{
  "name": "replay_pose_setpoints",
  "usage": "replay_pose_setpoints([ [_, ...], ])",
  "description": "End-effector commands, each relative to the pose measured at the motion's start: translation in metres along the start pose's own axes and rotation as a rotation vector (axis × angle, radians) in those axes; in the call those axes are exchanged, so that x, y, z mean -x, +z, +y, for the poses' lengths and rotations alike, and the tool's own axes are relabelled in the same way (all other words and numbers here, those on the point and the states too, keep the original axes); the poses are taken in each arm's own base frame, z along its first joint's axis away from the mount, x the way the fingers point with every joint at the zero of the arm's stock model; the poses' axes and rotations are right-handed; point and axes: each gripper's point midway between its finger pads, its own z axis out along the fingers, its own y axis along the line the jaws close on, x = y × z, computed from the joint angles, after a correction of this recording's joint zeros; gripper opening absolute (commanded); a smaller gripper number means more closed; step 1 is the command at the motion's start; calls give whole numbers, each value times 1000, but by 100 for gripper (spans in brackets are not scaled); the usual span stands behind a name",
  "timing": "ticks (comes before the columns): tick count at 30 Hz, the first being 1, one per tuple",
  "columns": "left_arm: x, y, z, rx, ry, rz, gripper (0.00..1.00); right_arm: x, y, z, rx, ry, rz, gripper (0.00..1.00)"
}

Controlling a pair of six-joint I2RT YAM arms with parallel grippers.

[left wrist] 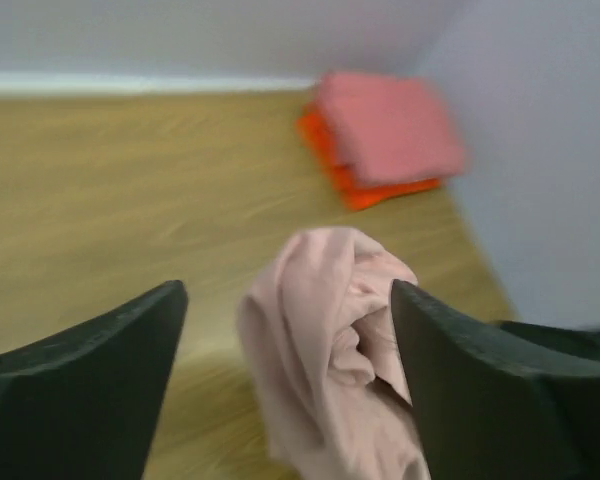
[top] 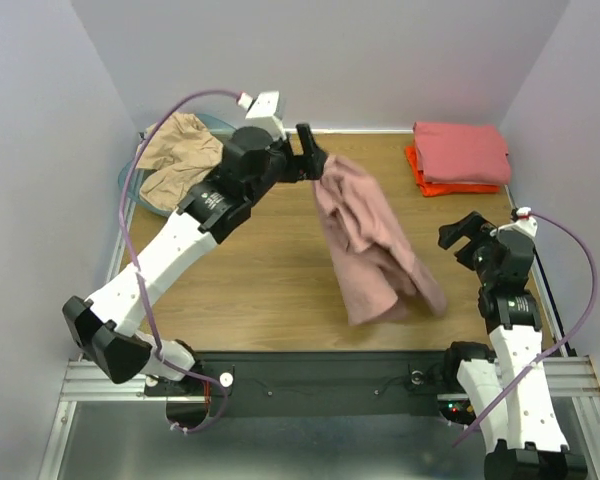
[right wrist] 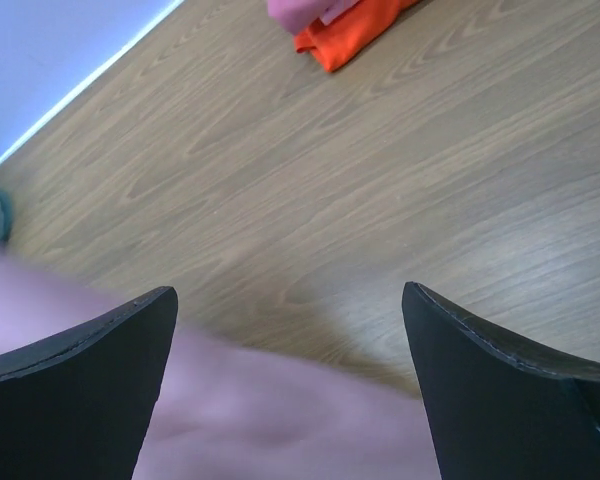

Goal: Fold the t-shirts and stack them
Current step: Move the tshirt to the center of the board, then flatten the tshirt out

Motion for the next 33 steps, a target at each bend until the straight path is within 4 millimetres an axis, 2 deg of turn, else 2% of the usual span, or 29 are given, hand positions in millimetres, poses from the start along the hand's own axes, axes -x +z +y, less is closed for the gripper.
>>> replay_pose_setpoints([
  [1,-14,-19,135,497,-163,-85,99,7,-7,2,-8,-45,7,100],
  [3,-37,-23,167,558,-209,-28,99,-7,-6,10,48,-60,83,100],
  [4,-61,-27,189,611,-221,19,98,-12,-6,12,63,-62,112,100],
  [6,-85,-29,192,590,-249,63,98,-28,-6,15,97,-62,185,100],
  [7,-109,-28,196,572,-257,104,98,-34,-6,15,104,-59,207,100],
  [8,-126,-25,183,485,-285,159,99,-42,-7,12,100,-53,235,100],
  [9,-150,-23,182,441,-301,196,99,-48,-7,11,98,-43,259,100],
  [10,-163,-22,175,394,-312,228,99,-52,-7,8,86,-38,273,100],
  [12,-199,-21,150,289,-342,315,99,-62,-7,-4,21,4,305,100],
  [13,-212,-21,145,281,-344,341,99,-67,-8,-9,-12,27,318,100],
  [14,-227,-22,125,237,-329,386,99,-70,-7,-13,-33,50,322,100],
  [16,-249,-24,103,176,-338,442,98,-80,-5,-20,-78,120,338,100],
  [21,-272,-23,63,77,-346,491,98,-91,0,-31,-140,172,364,100],
  [22,-274,-21,50,47,-345,493,98,-95,1,-34,-152,175,371,100],
  [24,-287,-15,44,48,-340,519,96,-96,3,-40,-182,178,364,100],
  [25,-285,-10,36,31,-334,523,92,-97,4,-42,-194,183,359,100],
  [26,-300,-7,36,35,-318,563,90,-97,5,-44,-203,180,354,100],
  [31,-336,6,33,64,-309,651,78,-95,12,-56,-266,201,316,100],
  [33,-344,9,31,68,-310,671,72,-99,15,-59,-278,218,314,100],
])
